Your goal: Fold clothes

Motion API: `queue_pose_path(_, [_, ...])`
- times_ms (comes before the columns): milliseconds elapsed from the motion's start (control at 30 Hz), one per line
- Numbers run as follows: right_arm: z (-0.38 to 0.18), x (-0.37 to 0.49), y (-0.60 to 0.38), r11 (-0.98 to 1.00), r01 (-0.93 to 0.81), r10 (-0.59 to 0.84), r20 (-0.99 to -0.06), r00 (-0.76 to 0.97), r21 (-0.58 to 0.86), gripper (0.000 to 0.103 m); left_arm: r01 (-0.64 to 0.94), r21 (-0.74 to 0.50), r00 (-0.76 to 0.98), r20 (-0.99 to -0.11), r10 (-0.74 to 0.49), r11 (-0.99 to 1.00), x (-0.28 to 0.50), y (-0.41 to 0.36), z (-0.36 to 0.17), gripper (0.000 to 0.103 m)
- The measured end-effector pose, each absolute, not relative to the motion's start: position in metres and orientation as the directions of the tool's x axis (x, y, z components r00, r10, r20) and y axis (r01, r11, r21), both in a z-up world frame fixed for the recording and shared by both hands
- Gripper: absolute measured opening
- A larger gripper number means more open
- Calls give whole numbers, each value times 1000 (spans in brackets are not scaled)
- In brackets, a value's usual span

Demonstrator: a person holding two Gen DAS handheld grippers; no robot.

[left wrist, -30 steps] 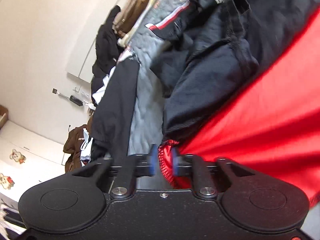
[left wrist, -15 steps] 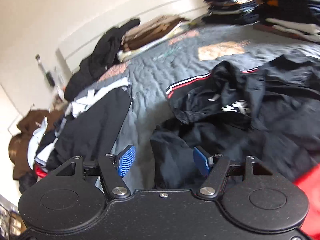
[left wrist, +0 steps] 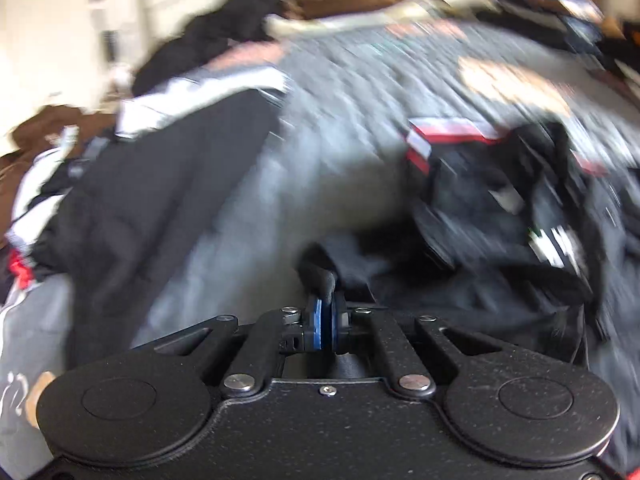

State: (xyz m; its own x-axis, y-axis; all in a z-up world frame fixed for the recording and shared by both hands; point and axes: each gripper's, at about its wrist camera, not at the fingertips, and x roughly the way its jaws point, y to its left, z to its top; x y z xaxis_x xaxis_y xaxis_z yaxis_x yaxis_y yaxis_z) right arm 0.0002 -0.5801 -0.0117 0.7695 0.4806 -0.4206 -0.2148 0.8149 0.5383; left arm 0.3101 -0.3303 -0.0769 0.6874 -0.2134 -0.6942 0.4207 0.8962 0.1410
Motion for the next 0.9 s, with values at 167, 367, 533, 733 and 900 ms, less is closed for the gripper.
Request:
queue_pose_path(167, [-14,-3,-580,819,-205,473,-429,769,535,73,325,117,726,-667,-168,939,323,-314,-71,10])
queue_pose_path(367, [-14,-4,-576,819,-215,480,-432,763,532,73,391,172,757,-619,-209,904,279,-305,-57,37])
queue_pose_path(533, [-12,-5,-576,819,-217,480,-426,767,531,73,556,396,774,-567,-282,731,199,-338,-67,41])
queue_pose_path(733, [-8,-6,-575,821,-220,477,-419,773,527,73,563,516,798,-543,-262,646,153,-376,-95,41])
queue_pose_path(900, [-7,-7,-576,821,-225,478,-416,773,525,73,622,403,740,-584,-335,672,162,-399,-94,39])
